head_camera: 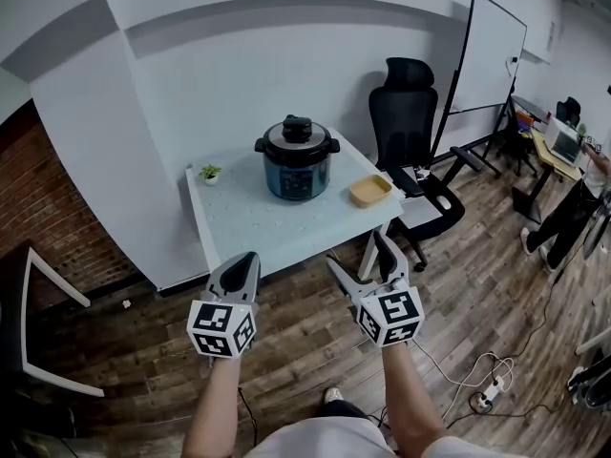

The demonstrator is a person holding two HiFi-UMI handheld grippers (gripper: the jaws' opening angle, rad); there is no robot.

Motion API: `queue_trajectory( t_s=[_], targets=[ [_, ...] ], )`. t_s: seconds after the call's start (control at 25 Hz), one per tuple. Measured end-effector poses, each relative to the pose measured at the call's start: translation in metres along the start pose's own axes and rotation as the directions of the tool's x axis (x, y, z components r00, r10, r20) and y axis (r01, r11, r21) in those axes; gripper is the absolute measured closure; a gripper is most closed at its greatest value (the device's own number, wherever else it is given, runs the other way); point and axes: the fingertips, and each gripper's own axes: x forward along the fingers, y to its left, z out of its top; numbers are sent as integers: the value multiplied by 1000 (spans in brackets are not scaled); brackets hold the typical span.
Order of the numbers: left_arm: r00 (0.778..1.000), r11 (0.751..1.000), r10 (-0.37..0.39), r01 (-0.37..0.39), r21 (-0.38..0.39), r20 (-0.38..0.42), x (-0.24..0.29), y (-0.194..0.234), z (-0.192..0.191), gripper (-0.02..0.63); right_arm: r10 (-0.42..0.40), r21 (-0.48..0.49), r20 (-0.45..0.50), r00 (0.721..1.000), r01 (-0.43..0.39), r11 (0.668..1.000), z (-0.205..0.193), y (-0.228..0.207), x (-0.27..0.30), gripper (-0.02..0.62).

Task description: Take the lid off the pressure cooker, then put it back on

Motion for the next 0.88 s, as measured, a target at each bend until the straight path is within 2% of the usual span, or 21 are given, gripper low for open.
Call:
queue_trajectory(
  t_s=[0.44,0.88],
  targets=[
    [997,997,79,-79,2,-11,66,-6,9,592,70,23,1,998,-70,997,-4,-65,48,184],
    [997,997,70,-70,-6,-22,140,37,2,592,59,13,-1,998,-59,998,-15,-108,127,186]
  ],
)
